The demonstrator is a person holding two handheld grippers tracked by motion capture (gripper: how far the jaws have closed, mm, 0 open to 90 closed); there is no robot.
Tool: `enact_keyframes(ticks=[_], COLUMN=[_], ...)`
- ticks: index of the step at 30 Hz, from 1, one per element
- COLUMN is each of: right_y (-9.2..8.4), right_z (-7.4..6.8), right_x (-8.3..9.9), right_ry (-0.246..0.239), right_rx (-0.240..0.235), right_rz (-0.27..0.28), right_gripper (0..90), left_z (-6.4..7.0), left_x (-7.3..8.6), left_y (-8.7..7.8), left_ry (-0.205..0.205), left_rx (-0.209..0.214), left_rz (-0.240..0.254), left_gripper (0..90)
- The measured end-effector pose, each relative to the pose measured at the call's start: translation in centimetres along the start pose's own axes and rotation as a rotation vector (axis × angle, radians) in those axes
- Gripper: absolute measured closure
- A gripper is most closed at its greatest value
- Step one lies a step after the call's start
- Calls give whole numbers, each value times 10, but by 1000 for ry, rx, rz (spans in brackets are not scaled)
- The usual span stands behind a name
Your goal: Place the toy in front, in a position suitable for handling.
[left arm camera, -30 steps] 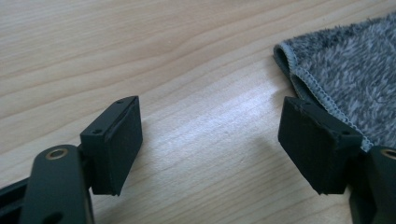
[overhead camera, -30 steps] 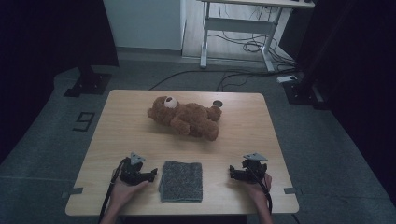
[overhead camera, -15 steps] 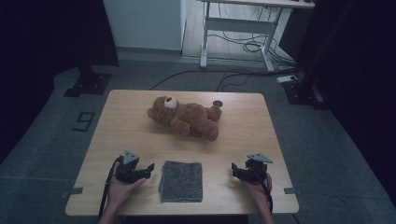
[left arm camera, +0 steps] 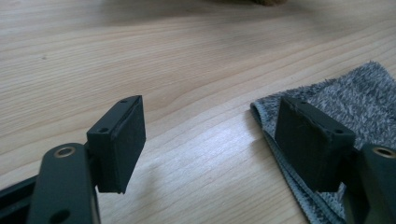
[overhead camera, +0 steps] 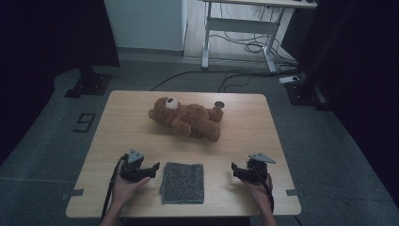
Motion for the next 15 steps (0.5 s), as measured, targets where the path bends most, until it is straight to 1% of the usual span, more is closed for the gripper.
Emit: enact_keyframes(ticks=[1, 2, 6, 7, 8, 9, 11, 13, 15], right_y=[-1, -1, -1, -2, -2, -2, -2, -1, 3], right_z=[-2, -2, -4, -6, -7, -7, -8, -11, -14], right_x=[-3, -3, -9, -12, -15, -15, -20, -25, -30], right_ry=[-3, -3, -10, -15, -15, -15, -18, -24, -38], right_rx=[-12, -12, -26, -31, -36, -36, -45, -55, -61], right_rz=[6, 6, 17, 21, 25, 25, 31, 38, 31], right_gripper=[131, 131, 132, 133, 134, 134, 134, 135, 135], left_z=[3, 3, 8, 11, 11, 12, 15, 18, 21], left_x=[-5, -5, -20, -28, -28, -33, -41, -50, -57], left_y=[0, 0, 1, 3, 3, 5, 8, 10, 14], left_ry=[10, 10, 18, 29, 29, 34, 36, 47, 56], left_rx=[5, 5, 13, 21, 21, 27, 23, 25, 32], left_rz=[1, 1, 31, 34, 34, 30, 38, 44, 47], left_gripper=[244, 246, 256, 255, 256, 256, 256, 256, 253])
Point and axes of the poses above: each handheld gripper's, and its own axes: y roughly forward along the jaws, x roughly out of its underside, z roughly to its right, the point moved 3 cm from there along y, roughly forward along the jaws, and after that the axes turned 12 degrees about -x, right-handed, at the moved point
